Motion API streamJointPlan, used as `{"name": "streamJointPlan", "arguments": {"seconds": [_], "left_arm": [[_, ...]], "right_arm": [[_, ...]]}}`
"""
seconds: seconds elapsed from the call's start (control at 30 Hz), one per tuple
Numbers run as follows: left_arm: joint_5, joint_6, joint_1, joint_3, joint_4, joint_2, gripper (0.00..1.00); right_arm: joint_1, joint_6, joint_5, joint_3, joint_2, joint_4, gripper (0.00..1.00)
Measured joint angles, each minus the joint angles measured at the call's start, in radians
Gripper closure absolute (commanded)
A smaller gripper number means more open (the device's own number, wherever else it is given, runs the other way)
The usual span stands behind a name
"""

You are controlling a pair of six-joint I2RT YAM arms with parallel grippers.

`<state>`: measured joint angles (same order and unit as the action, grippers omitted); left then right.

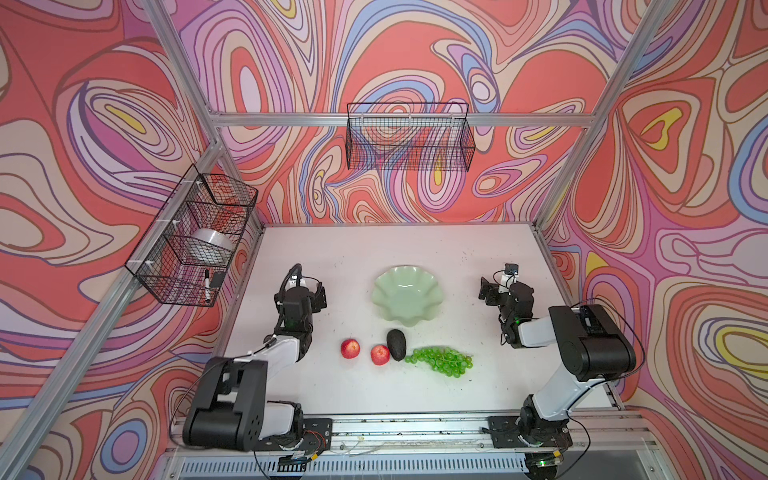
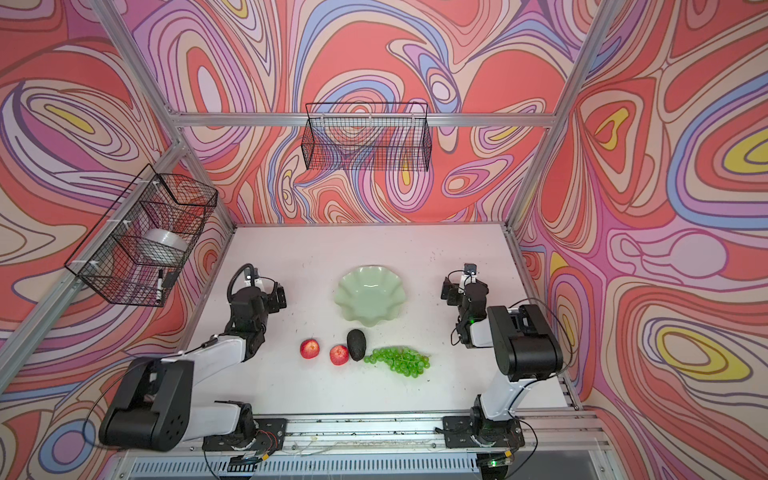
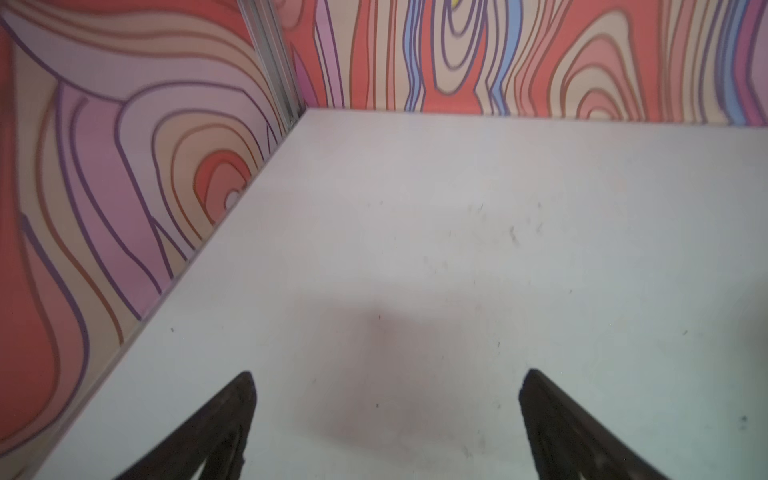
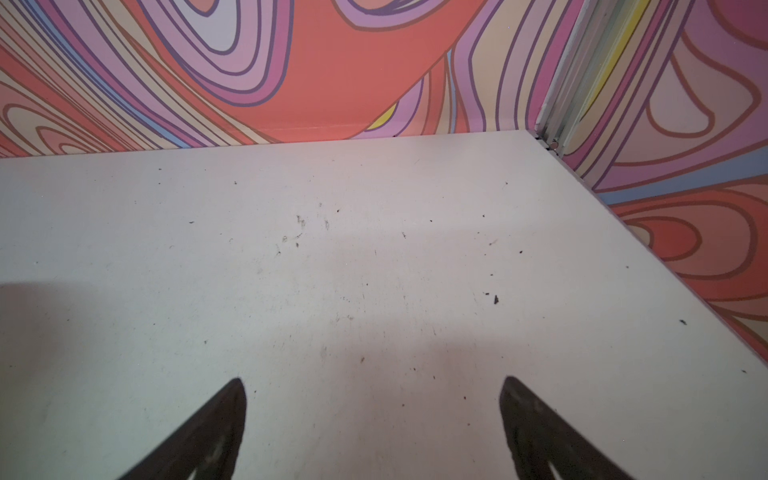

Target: Place and organize the fake fruits in the fruit bowl

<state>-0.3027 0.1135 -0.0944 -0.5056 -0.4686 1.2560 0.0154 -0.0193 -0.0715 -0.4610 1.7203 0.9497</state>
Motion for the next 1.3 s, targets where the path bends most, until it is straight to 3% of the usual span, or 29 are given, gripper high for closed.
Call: {"name": "streamJointPlan", "arguments": {"seconds": [0.1,0.27,0.47,0.57,0.77,0.87,1.3], "left_arm": [[0.044,0.118,0.0,-0.208,0.222,-0.168,0.0],[0.148,0.207,0.0,-0.329,0.537,-0.348,0.03],[0.29,0.332,-0.013,-0.359,0.999,-0.288,0.06],[0.321,0.404,-0.098,-0.346,1.157,-0.261,0.06],[0.328,0.519,-0.296,-0.333,1.241,-0.216,0.06],[0.322,0.556,-0.353,-0.304,1.247,-0.156,0.06],[0.322,0.605,-0.437,-0.259,1.183,0.029,0.08]], "right_arm": [[0.0,0.0,0.001,0.0,0.0,0.0,0.02],[-0.001,0.0,0.001,0.0,0.0,0.0,0.02],[-0.001,0.0,0.002,0.0,0.0,0.0,0.02],[-0.001,0.0,0.002,0.0,0.0,0.0,0.02],[-0.001,0.0,0.001,0.0,0.0,0.0,0.02],[-0.001,0.0,0.002,0.0,0.0,0.0,0.02],[-0.001,0.0,0.001,0.0,0.0,0.0,0.02]]}}
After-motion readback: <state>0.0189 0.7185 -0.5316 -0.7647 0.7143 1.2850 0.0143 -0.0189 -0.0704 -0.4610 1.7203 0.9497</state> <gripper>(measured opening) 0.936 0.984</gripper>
